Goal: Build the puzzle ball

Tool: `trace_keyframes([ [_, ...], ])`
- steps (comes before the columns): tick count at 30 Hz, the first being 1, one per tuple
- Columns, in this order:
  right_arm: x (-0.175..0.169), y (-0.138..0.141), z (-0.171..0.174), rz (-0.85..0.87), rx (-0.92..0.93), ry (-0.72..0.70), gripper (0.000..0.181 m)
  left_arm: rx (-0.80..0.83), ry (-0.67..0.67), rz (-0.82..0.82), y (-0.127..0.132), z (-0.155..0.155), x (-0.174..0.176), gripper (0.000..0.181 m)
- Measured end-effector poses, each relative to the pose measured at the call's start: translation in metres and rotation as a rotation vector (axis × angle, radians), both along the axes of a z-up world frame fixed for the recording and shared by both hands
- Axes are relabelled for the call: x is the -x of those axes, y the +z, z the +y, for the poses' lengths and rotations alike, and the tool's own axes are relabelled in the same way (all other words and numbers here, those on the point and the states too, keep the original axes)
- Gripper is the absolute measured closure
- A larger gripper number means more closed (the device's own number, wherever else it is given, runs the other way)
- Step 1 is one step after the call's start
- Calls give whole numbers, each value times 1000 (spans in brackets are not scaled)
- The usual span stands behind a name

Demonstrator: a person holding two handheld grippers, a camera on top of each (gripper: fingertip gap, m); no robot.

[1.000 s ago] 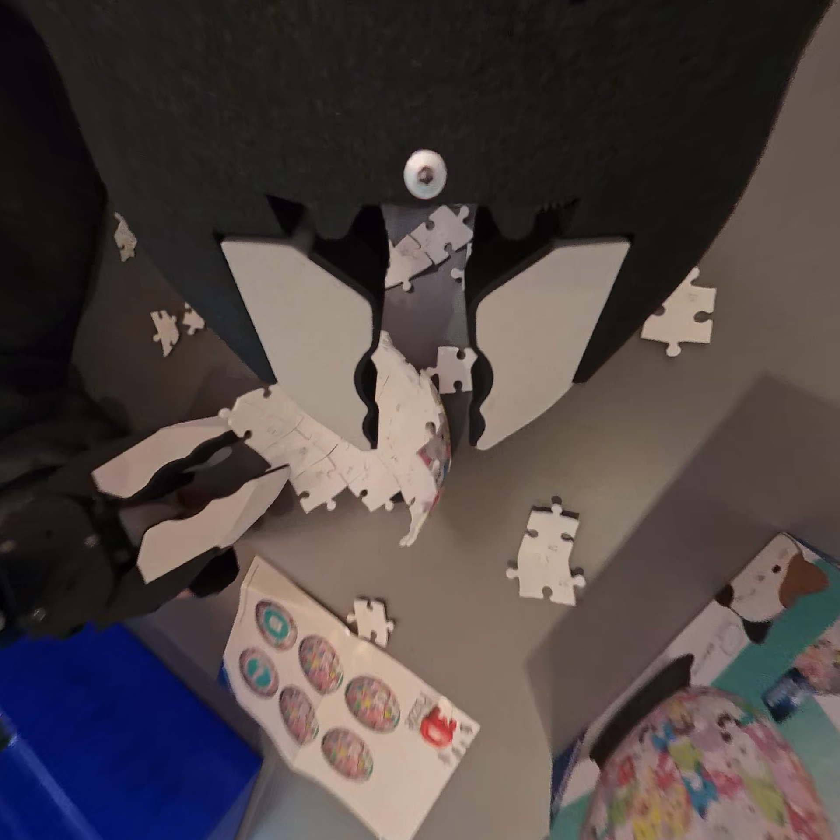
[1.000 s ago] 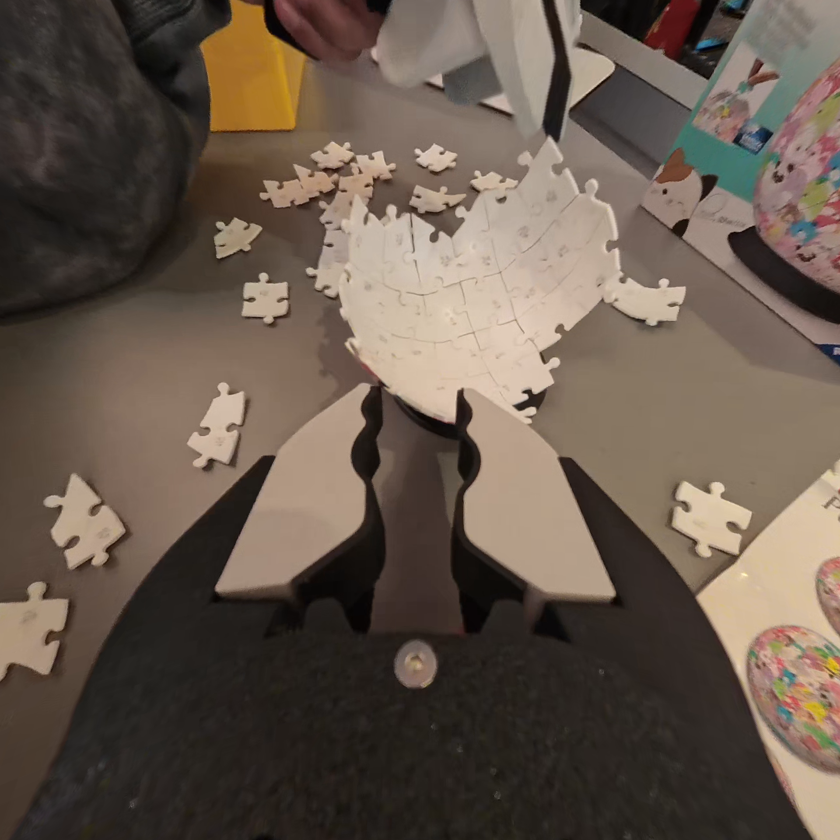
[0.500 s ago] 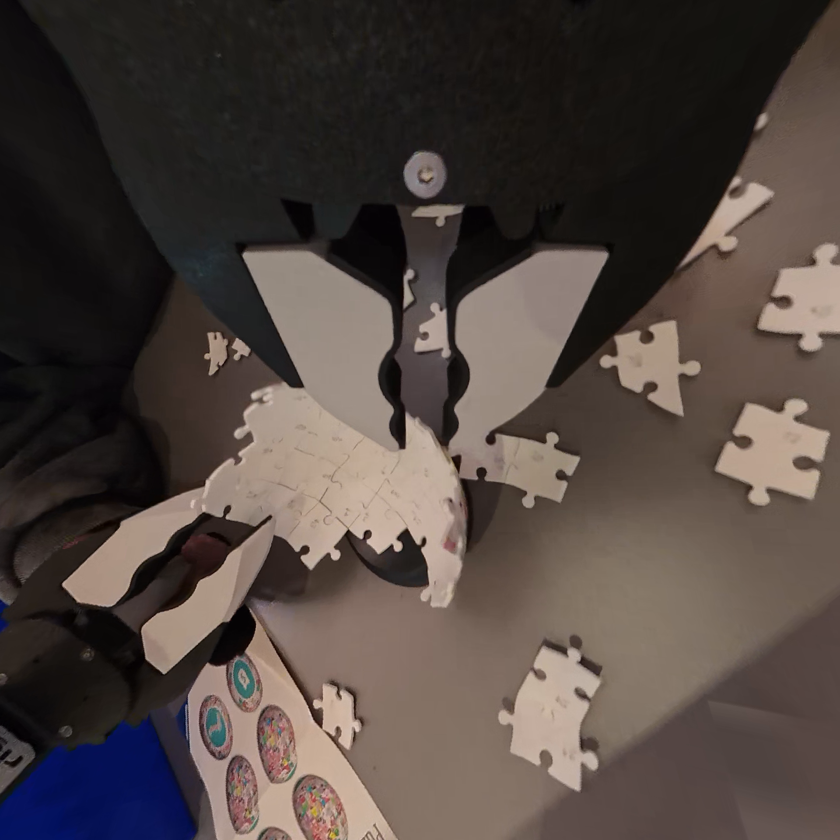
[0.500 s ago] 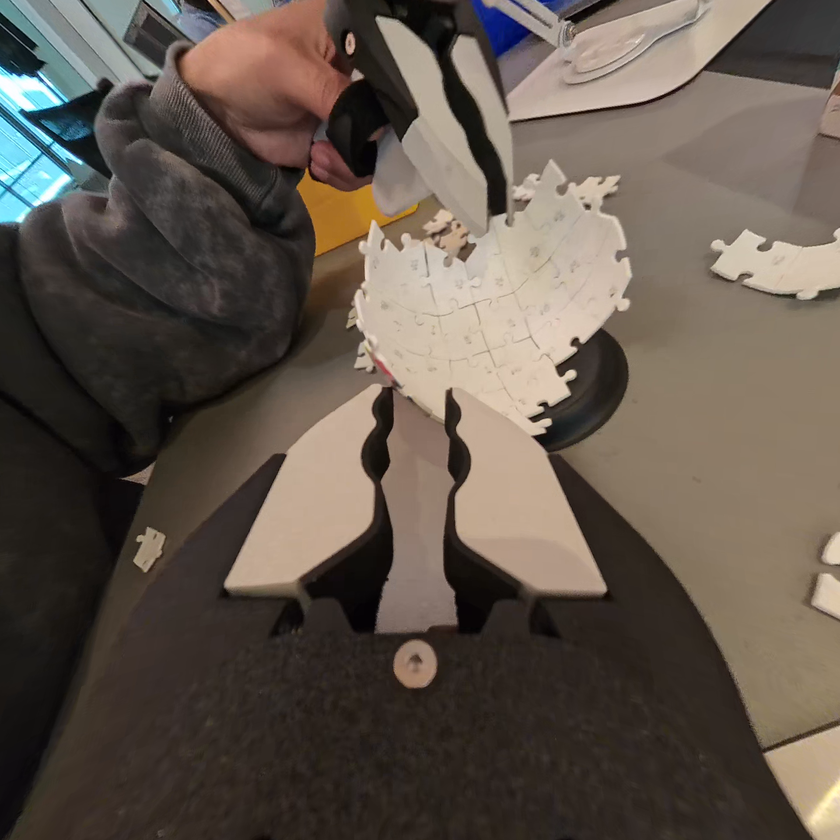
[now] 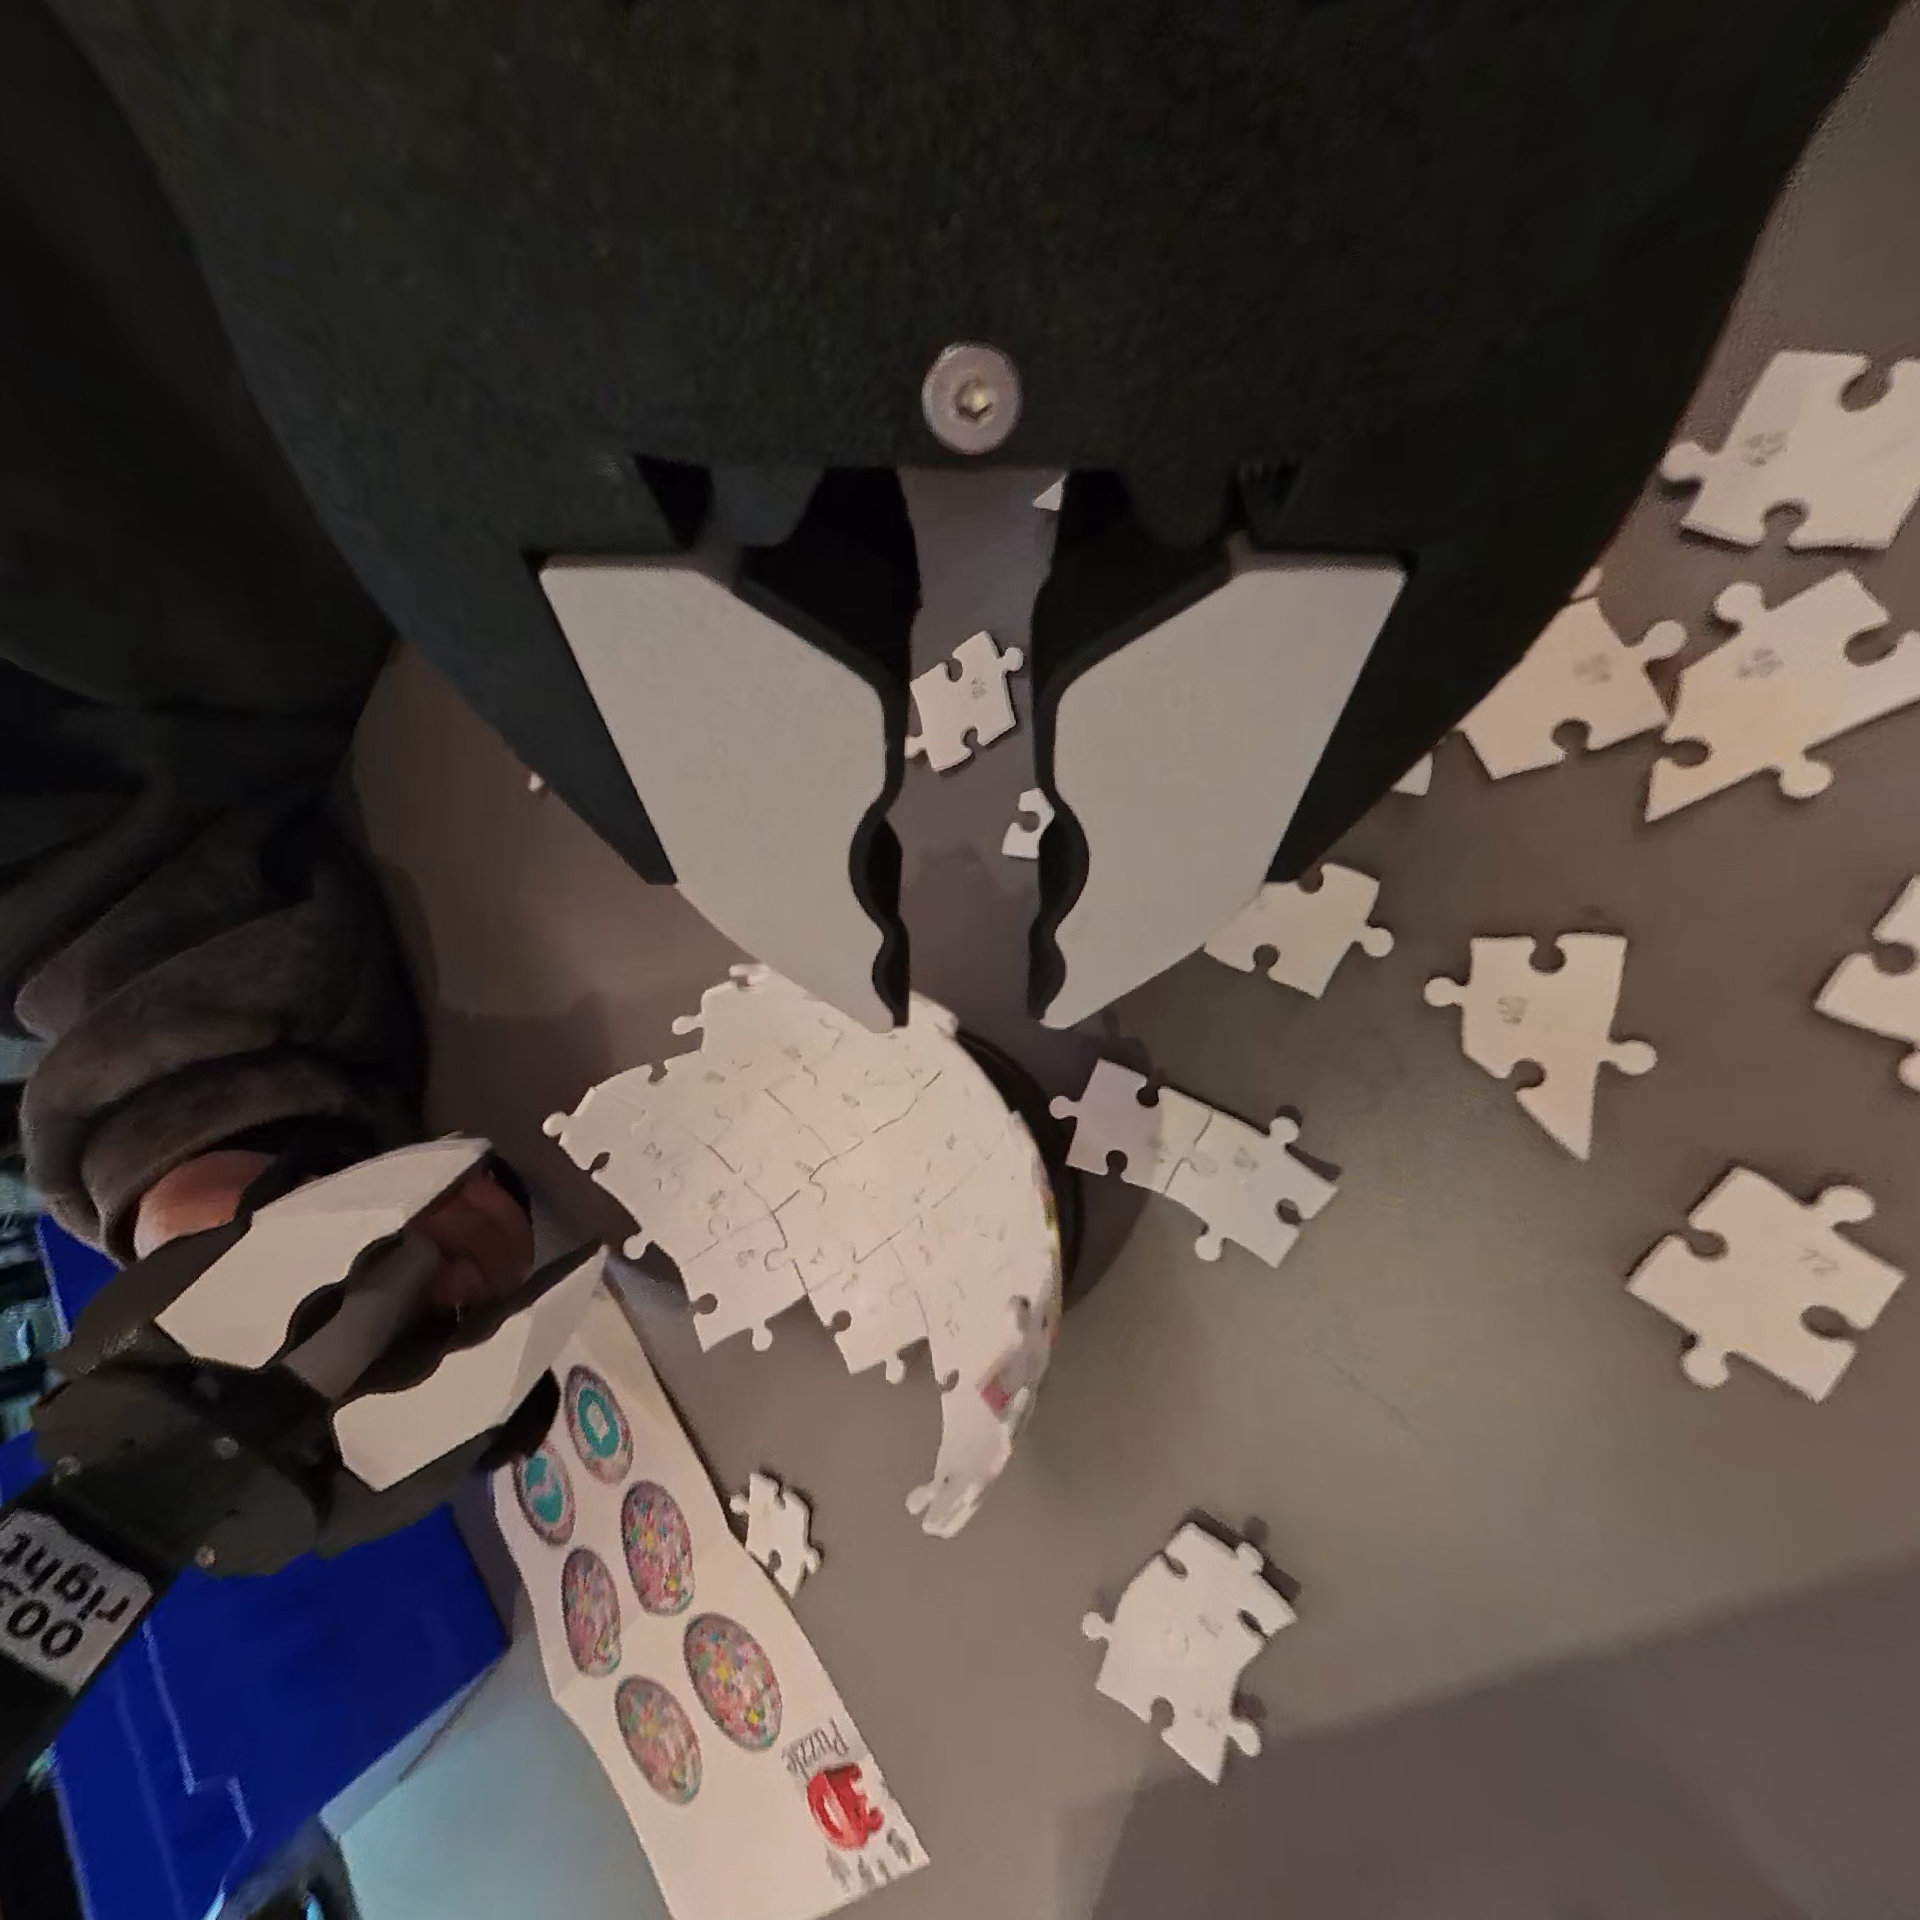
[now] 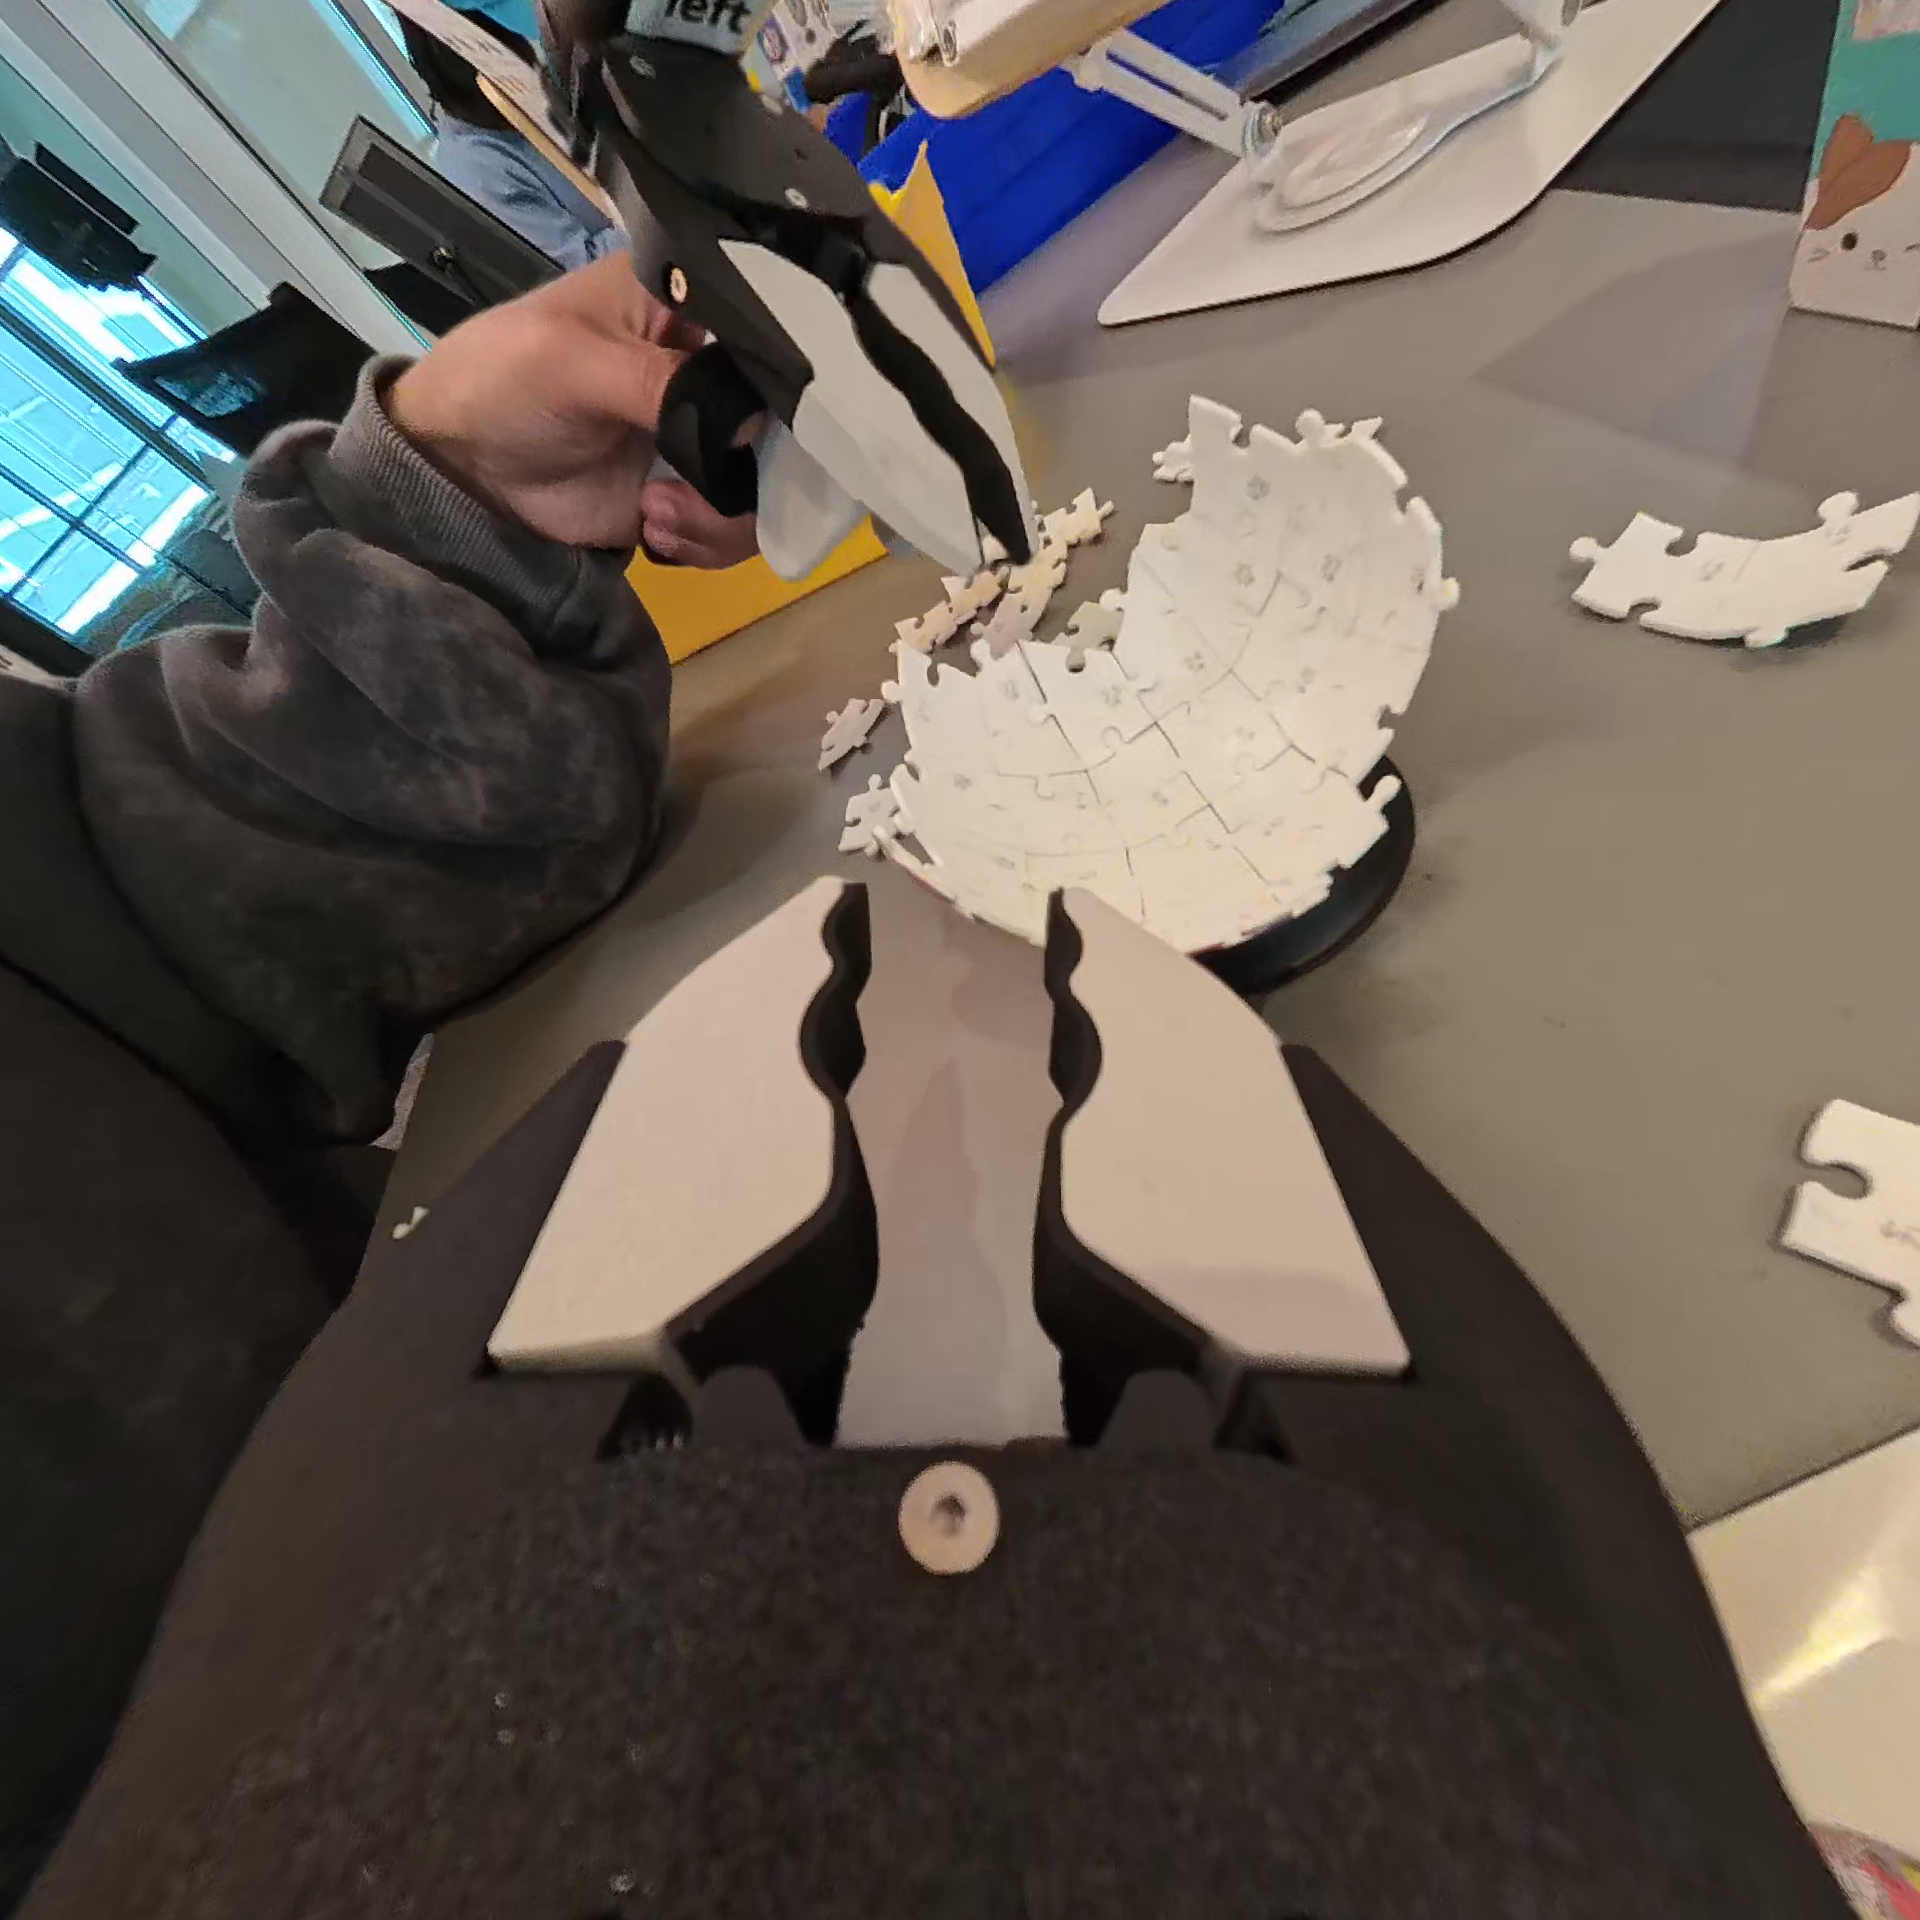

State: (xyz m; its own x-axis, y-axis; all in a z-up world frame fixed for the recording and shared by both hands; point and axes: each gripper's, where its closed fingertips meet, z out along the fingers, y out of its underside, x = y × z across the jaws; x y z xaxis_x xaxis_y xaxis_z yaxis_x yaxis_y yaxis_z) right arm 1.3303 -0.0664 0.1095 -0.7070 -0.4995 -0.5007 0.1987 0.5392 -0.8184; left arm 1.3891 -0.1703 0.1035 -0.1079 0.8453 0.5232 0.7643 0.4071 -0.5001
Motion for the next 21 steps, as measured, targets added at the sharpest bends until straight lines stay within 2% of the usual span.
trace_keyframes([
  [3, 7, 8, 4, 8, 22, -21, 146, -30, 72, 94, 9, -1, -6, 157],
  [5, 31, 14, 4, 73, 38, -109, 144, -45, 124, 173, 18, 1, -11, 155],
  [8, 92, 9, 3, 329, -44, -310, 145, -58, 126, 289, 28, 18, -16, 142],
  [11, 128, -22, 7, 660, -221, -333, 143, 51, 105, 305, 15, 35, -19, 118],
  [14, 132, -53, 0, 717, -330, -310, 126, 161, 139, 335, 8, 45, -13, 94],
  [17, 134, -63, -11, 795, -304, -354, 124, 236, 194, 407, 12, 49, -3, 94],
  [21, 131, -69, -20, 760, -305, -383, 130, 408, 167, 379, 3, 53, 1, 91],
])
